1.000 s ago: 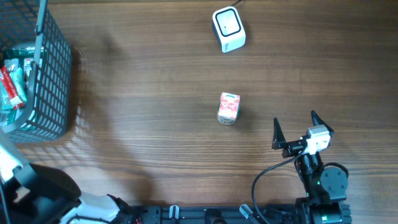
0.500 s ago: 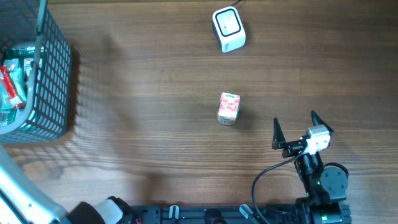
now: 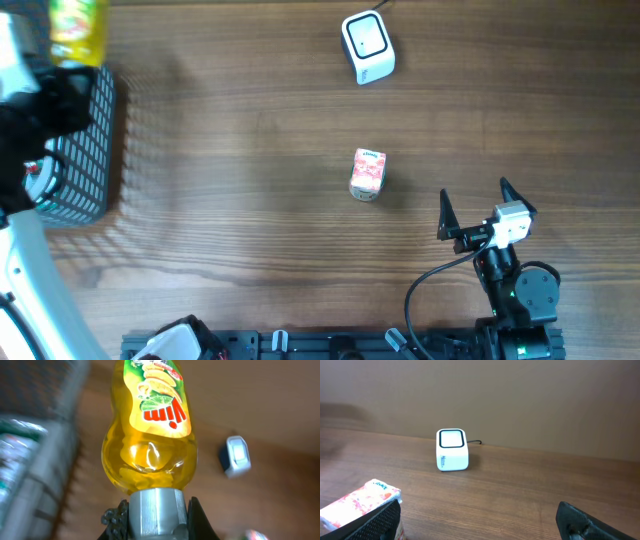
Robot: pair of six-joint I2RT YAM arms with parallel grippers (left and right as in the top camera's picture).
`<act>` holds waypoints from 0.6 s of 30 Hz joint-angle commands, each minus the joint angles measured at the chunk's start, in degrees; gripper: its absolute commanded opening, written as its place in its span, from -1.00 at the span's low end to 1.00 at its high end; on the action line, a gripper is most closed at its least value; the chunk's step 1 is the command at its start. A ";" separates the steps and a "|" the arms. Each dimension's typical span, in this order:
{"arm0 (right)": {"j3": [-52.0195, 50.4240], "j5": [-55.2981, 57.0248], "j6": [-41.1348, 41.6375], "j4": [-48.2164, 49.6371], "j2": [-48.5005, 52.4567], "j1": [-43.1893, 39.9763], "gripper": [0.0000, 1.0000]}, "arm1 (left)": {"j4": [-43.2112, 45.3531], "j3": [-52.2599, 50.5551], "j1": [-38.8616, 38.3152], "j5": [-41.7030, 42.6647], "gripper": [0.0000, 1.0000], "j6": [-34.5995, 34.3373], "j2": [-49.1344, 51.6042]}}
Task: Scan the item barcode
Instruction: 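Carry the yellow Vim bottle out of the basket toward the table center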
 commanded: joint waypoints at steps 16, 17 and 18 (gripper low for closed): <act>-0.07 0.55 -0.28 0.17 -0.35 -0.17 0.99 | -25.20 1.44 -21.49 -2.05 -0.92 -6.71 0.42; -0.07 0.55 -0.28 0.17 -0.35 -0.17 1.00 | -26.53 1.44 -22.36 -3.06 -0.92 -6.73 0.85; -0.07 0.55 -0.31 0.17 -0.35 -0.17 0.99 | -27.67 1.44 -23.19 -4.11 -0.92 -7.17 1.31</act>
